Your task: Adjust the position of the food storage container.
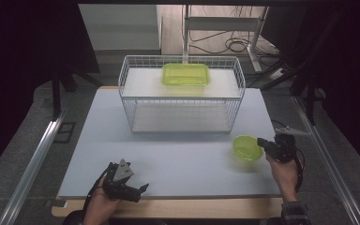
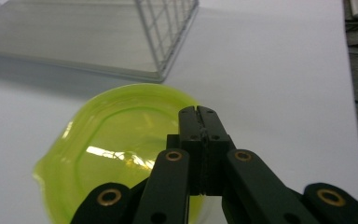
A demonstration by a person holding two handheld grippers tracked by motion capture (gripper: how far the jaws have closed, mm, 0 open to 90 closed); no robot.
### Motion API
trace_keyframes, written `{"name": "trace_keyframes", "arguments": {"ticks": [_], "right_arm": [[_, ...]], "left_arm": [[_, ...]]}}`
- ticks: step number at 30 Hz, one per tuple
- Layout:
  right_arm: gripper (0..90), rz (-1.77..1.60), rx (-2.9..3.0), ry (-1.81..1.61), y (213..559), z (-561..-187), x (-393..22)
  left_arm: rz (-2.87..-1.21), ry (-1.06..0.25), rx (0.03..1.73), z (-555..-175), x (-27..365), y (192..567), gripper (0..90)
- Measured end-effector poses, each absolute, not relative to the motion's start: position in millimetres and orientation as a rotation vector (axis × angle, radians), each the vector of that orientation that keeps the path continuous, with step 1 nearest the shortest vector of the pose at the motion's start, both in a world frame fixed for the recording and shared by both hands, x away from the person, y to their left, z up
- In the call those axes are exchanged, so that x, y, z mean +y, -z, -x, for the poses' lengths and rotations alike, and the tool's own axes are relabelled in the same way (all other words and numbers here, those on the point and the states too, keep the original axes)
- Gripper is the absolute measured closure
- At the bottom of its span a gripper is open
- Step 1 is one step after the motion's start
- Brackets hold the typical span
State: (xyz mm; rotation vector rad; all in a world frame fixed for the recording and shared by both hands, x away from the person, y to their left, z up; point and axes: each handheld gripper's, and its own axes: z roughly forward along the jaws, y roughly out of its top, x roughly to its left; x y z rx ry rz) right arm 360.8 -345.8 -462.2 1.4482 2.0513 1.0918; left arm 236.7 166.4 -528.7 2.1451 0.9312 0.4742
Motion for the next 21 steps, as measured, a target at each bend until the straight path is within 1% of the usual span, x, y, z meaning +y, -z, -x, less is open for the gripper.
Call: {"name": "trace_keyframes", "arguments": {"ticks": [5, 10, 21], "right_arm": [[89.0, -1.476, 2.012, -1.083, 462.7, -364.8, -355.9], [88.9, -1.504, 2.01, -1.031, 471.2, -372.8, -363.6], [88.9, -1.509, 2.058, -0.998, 479.6, -377.9, -357.2]], "left_arm": [[-2.148, -0.474, 0.931, -236.9, 166.2, 529.1, 0.5], [-2.157, -0.476, 0.931, -237.1, 165.6, 529.7, 0.5], [-2.165, -0.477, 0.927, -237.0, 165.0, 530.1, 0.5]]}}
